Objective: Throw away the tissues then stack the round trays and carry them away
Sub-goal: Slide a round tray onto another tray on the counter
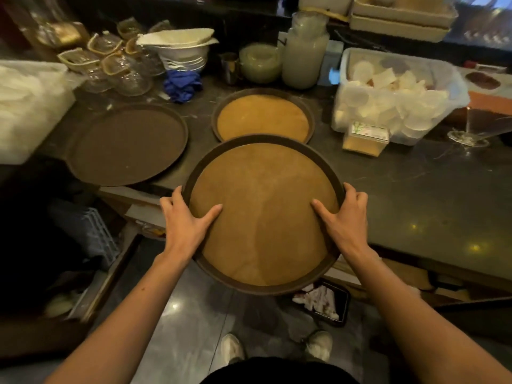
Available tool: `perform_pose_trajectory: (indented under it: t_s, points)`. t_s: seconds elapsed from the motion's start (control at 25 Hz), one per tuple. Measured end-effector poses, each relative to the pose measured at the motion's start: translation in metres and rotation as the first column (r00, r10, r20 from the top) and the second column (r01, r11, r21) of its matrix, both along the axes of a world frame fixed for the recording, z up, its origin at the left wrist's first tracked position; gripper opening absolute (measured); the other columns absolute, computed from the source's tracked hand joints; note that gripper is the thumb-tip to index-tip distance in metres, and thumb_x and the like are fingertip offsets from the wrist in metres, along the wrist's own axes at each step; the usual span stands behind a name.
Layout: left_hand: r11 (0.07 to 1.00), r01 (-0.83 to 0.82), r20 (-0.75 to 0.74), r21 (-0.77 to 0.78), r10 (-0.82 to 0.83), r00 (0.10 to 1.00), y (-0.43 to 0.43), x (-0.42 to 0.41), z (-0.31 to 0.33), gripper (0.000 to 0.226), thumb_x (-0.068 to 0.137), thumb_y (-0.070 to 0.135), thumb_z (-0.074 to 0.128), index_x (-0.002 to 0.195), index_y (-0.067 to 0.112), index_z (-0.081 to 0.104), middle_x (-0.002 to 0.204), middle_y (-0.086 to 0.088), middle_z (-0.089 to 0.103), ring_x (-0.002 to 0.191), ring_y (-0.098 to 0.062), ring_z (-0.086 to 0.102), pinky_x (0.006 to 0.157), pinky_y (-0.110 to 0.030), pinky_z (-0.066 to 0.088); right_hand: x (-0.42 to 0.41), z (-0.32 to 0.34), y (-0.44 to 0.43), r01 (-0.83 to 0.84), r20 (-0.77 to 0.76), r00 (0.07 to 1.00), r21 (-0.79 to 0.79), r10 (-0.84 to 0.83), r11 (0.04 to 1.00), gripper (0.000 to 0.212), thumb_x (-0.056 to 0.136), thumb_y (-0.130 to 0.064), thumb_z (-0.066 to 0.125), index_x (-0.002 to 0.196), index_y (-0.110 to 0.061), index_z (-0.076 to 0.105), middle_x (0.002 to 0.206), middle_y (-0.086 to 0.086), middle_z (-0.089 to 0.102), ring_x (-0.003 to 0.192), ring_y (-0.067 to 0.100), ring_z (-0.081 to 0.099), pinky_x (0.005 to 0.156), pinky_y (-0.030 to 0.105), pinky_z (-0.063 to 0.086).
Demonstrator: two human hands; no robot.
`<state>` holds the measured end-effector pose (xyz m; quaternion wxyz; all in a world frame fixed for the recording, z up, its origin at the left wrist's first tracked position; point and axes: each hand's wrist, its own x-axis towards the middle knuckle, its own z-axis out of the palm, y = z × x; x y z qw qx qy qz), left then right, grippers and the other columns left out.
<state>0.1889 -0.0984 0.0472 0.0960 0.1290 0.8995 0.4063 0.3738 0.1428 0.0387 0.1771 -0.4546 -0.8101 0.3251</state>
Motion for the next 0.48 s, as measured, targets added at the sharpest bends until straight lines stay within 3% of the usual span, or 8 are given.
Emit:
perform_pose_trajectory:
  t_s: [0.24,0.48]
  points:
    - [0.998,-0.058,-0.018,-0.005,0.058,0.998,-0.058,-0.056,0.005,0.107,0.068,0.054,0.079,0.148,0.011,0.023,0.138,-0.015,0.029,0.126,-0.034,0.040,0.107,-0.041,0.035,-0.069,0.000,-0.045,-0.058,-0.012,0.998,-0.017,0.057,0.998,0.090,0.076,-0.057,0.071,0.144,-0.015,0.031,0.131,0.008,0.037,0.115,0.027,0.050,0.097,0.048,0.047]
    - [1.000,-0.024,-0.012,0.008,0.024,1.000,-0.029,-0.095,0.001,0.107,0.069,0.052,0.078,0.149,0.009,0.022,0.138,-0.015,0.029,0.130,-0.034,0.037,0.111,-0.042,0.031,-0.102,-0.001,-0.019,-0.029,-0.022,0.999,0.026,0.030,0.999,0.089,0.077,-0.058,0.070,0.144,-0.015,0.032,0.130,0.009,0.037,0.114,0.026,0.050,0.096,0.044,0.048]
